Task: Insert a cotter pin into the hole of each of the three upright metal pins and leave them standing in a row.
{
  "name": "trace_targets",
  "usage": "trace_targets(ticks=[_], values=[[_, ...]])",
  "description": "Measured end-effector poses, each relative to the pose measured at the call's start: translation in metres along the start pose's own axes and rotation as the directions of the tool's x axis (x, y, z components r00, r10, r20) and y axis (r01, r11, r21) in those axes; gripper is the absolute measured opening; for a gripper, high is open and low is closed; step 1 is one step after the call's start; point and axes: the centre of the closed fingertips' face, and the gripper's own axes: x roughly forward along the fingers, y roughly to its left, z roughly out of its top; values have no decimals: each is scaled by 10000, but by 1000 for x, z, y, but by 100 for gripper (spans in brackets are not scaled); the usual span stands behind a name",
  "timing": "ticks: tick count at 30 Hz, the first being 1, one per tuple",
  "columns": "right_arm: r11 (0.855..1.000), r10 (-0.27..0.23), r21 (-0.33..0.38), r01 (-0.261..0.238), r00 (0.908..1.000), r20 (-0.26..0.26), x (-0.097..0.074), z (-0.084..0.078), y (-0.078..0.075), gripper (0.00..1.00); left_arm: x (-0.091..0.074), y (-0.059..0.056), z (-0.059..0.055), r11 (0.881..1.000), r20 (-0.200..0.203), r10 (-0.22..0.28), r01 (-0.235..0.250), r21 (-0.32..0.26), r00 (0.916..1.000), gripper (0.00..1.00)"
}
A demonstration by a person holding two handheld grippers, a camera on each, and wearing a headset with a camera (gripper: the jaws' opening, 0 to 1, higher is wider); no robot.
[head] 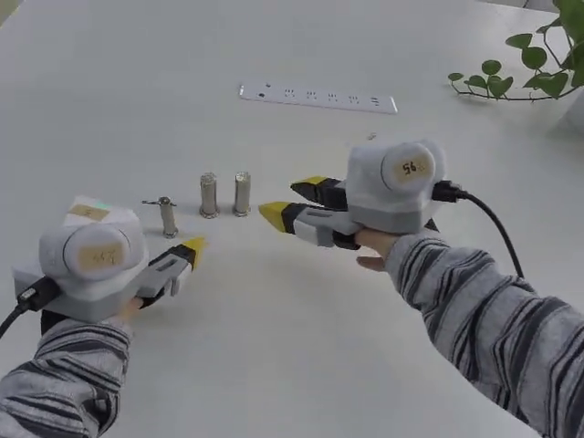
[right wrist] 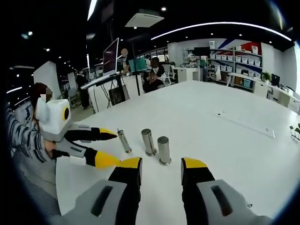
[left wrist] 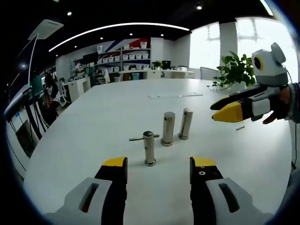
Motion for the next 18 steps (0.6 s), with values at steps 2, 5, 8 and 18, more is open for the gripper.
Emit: trace_targets(ticks=[2,5,8,18], values=[[10000,35,-38,-35,10000,-38,9,-1,-1,28,-5,-3,2,9997,139,-190,188,132,9997,54],[10000,28,55,-28,10000,-39,22,-1,0,28,-11,-8,5,9990,234,-361,355,275,9991,59],[9998,-115,182,114,9999,36,32,-2,-2,26,-15,-10,10,9982,418,-498,484,344,9979,62],[9974,-387,617,384,9992,28,54,-7,-1,17,-23,-13,14,9973,609,-545,513,522,9967,67]])
